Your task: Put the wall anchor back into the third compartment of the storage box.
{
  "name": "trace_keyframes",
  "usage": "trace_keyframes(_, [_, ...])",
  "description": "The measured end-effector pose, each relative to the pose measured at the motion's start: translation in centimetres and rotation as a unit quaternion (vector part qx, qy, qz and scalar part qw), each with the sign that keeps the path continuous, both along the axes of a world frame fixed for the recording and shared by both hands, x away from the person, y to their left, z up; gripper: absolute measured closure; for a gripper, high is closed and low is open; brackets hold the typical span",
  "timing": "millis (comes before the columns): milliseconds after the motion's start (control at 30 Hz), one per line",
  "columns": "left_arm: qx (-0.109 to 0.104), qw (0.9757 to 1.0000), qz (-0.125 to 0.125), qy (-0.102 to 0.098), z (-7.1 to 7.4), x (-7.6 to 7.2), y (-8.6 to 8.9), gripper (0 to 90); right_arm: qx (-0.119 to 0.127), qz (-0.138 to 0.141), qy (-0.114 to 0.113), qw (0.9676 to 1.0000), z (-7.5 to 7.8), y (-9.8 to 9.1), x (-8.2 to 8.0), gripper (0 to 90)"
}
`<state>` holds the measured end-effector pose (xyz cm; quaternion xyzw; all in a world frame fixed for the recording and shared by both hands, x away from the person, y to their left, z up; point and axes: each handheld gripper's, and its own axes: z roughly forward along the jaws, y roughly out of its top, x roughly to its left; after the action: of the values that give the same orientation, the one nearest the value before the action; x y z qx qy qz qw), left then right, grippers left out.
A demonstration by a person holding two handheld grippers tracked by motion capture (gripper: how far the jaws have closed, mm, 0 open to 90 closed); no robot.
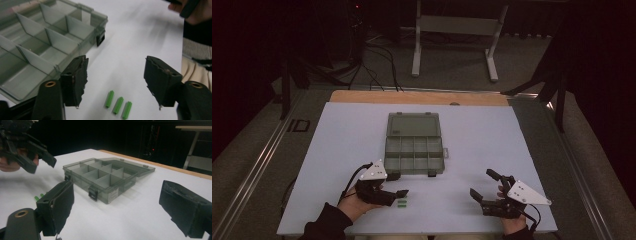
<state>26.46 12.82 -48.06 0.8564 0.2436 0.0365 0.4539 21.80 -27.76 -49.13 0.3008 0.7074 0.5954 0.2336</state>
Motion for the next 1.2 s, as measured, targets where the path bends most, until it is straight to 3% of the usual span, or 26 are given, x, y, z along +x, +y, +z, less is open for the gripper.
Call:
trace_keyframes(267, [0.033, 0.9994, -0.008, 0.006, -1.4, 0.5, -0.8, 54.0, 0.000, 0.002, 0.002, 1.0000, -0.1, 0.0, 0.0, 12.7])
trace_keyframes(300, [0.037, 0.9992, -0.012, 0.010, -1.6, 0.5, -0.9, 59.5, 0.000, 0.002, 0.002, 1.0000, 0.0, 0.0, 0.0, 12.8])
trace_keyframes(367, [0.055, 0.9981, -0.023, 0.014, -2.0, 0.5, -1.3, 64.5, 0.000, 0.002, 0.002, 1.0000, 0.0, 0.0, 0.0, 12.8])
trace_keyframes(567, [0.089, 0.9956, -0.026, 0.013, -2.6, 0.5, -1.7, 70.4, 0.001, 0.002, 0.004, 1.0000, -0.1, 0.0, 0.0, 13.3])
trace_keyframes(767, [0.105, 0.9939, -0.031, 0.019, -3.2, 0.7, -1.8, 74.5, 0.000, 0.004, 0.004, 1.0000, -0.1, 0.0, 0.0, 13.3])
trace_keyframes(1033, [0.109, 0.9930, -0.040, 0.023, -3.3, 0.7, -2.0, 80.8, 0.001, 0.003, 0.005, 1.0000, -0.1, 0.0, 0.0, 13.3])
trace_keyframes(1067, [0.117, 0.9920, -0.041, 0.021, -3.5, 0.7, -2.0, 81.4, 0.000, 0.003, 0.005, 1.0000, -0.1, 0.0, 0.0, 13.3])
trace_keyframes(1200, [0.116, 0.9921, -0.039, 0.027, -3.4, 0.9, -2.0, 83.2, 0.001, 0.003, 0.005, 1.0000, -0.1, 0.0, 0.1, 13.3])
